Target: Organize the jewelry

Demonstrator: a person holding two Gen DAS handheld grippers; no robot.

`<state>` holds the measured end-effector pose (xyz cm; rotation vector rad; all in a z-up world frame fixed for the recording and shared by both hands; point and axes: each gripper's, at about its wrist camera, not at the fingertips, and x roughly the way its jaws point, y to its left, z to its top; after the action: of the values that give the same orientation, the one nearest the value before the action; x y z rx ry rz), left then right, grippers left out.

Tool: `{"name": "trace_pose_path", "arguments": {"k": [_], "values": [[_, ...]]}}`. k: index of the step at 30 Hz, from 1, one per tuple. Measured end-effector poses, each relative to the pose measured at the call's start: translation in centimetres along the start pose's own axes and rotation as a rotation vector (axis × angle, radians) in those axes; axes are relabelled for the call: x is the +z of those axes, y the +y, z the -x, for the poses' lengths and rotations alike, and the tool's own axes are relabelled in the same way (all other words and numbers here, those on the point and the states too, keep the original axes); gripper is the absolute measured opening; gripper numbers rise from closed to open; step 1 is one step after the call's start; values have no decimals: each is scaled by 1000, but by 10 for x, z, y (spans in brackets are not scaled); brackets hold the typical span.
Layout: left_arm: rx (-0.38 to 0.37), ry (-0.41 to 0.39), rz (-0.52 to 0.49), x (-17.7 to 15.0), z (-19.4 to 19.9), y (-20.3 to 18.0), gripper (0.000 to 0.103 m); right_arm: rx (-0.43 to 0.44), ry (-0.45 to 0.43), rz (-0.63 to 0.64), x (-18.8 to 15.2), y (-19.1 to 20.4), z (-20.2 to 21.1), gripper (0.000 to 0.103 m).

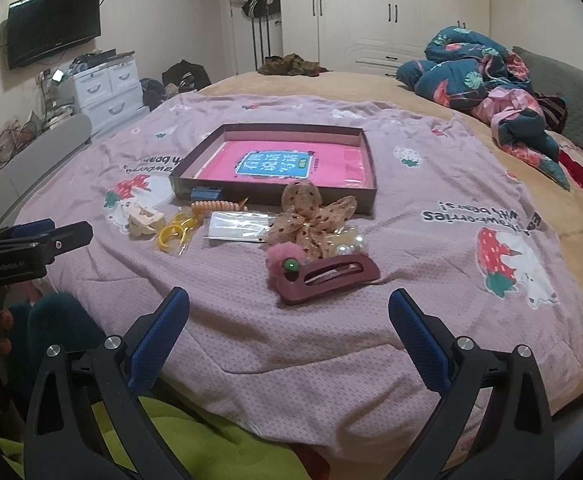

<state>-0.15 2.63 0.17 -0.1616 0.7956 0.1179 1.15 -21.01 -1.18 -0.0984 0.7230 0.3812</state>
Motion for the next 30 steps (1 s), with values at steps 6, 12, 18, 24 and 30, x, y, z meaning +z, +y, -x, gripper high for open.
{"name": "trace_pose_path", "arguments": {"k": [6,12,18,24,30], "values": [[21,6,36,0,-7,17,94,27,20,26,5,8,-17,99],[31,23,58,1,-20,26,94,63,44,15,13,7,-34,99],[50,30,50,6,-39,32,94,71,47,16,26,8,-52,99],[56,60,43,14,-62,37,94,87,45,11,40,9,-68,99],[24,88,50,21,-84,37,94,72,50,-4,54,2,-89,99]]}}
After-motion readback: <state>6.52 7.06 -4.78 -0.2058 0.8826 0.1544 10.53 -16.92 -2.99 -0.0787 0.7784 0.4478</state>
